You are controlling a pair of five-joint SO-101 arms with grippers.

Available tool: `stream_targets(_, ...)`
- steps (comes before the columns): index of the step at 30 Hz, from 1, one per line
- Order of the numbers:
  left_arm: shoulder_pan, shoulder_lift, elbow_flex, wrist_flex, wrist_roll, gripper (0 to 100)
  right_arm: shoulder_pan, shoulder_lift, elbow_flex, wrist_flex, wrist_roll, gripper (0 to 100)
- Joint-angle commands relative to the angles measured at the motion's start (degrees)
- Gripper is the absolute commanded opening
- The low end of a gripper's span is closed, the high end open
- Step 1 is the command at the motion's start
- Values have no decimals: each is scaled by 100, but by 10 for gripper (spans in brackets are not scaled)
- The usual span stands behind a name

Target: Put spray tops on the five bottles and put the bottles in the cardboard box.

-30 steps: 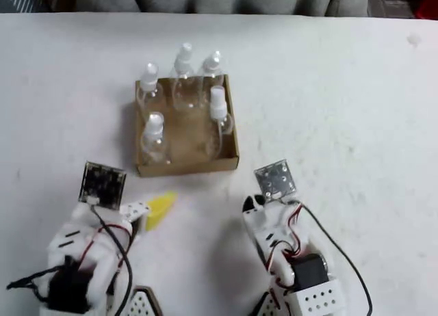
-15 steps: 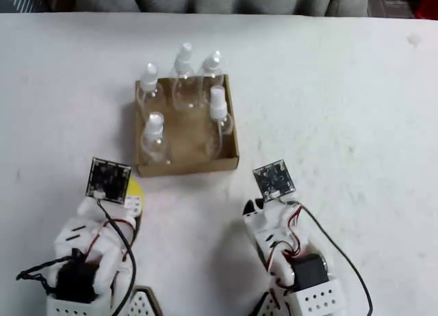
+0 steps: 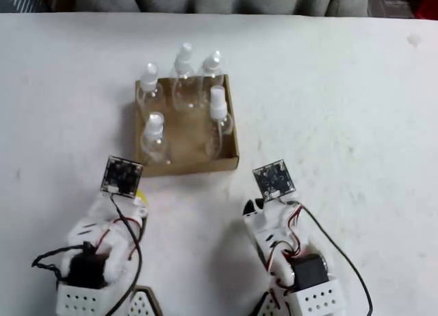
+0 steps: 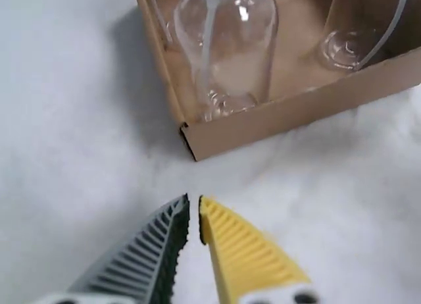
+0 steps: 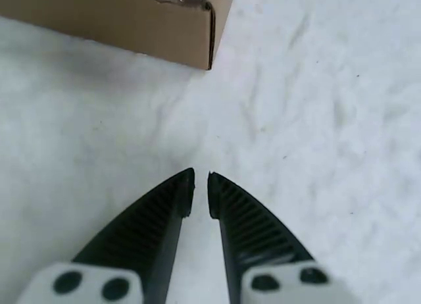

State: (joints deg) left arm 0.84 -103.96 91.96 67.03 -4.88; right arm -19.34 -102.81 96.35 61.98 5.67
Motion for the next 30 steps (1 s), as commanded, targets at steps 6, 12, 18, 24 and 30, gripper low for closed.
stream_targets(6,-48,-75,501,-413,-62,20,-48,-40,53,22,70,16)
stream_targets(12,-40,-75,501,-62,-62,20,-48,-40,53,22,70,16)
stream_targets(18,-31,-75,501,466,-53,20,-48,-40,53,22,70,16)
stream_targets(24,-40,-75,501,686,-53,20,-48,-40,53,22,70,16)
stream_targets(30,-48,-75,501,686,-53,20,-48,-40,53,22,70,16)
